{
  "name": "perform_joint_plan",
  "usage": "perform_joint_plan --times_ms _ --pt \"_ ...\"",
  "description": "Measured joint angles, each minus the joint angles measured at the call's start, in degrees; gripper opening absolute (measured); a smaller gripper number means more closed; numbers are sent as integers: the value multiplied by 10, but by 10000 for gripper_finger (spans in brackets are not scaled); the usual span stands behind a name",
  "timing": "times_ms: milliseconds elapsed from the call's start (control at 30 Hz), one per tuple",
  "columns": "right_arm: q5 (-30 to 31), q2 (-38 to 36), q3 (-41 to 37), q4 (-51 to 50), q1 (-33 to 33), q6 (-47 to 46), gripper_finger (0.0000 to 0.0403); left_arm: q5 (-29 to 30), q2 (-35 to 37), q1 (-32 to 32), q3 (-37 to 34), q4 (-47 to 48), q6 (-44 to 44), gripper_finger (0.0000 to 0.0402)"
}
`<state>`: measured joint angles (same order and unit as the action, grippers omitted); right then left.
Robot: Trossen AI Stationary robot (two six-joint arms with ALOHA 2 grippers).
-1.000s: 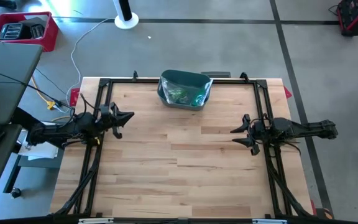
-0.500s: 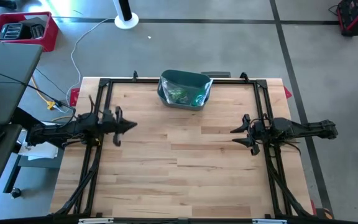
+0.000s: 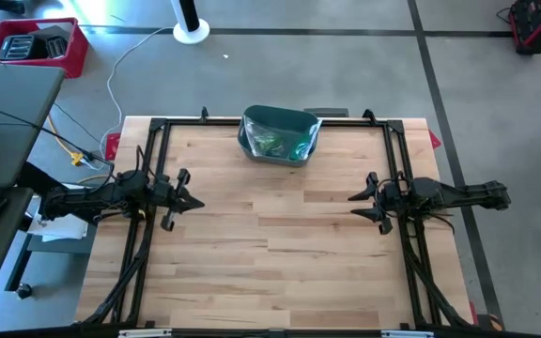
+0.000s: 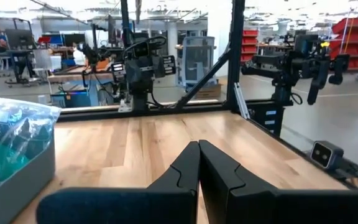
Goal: Roll bandage
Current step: Return to Home Position
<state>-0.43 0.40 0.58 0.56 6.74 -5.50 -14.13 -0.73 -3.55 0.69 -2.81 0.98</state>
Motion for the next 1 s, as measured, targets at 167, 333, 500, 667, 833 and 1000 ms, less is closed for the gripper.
perform_joint_plan --times_ms 167,333,500,667,833,1000 --pt "0 0 0 0 0 0 170 0 0 0 0 0 -18 1" --pt "0 0 0 0 0 0 170 0 0 0 0 0 -18 1" --pt "0 0 0 0 0 0 170 0 0 0 0 0 -18 1" --pt "0 0 0 0 0 0 170 0 0 0 0 0 -18 1" --pt "0 0 0 0 0 0 170 0 0 0 0 0 -18 1" --pt "0 0 0 0 0 0 170 0 0 0 0 0 -18 1"
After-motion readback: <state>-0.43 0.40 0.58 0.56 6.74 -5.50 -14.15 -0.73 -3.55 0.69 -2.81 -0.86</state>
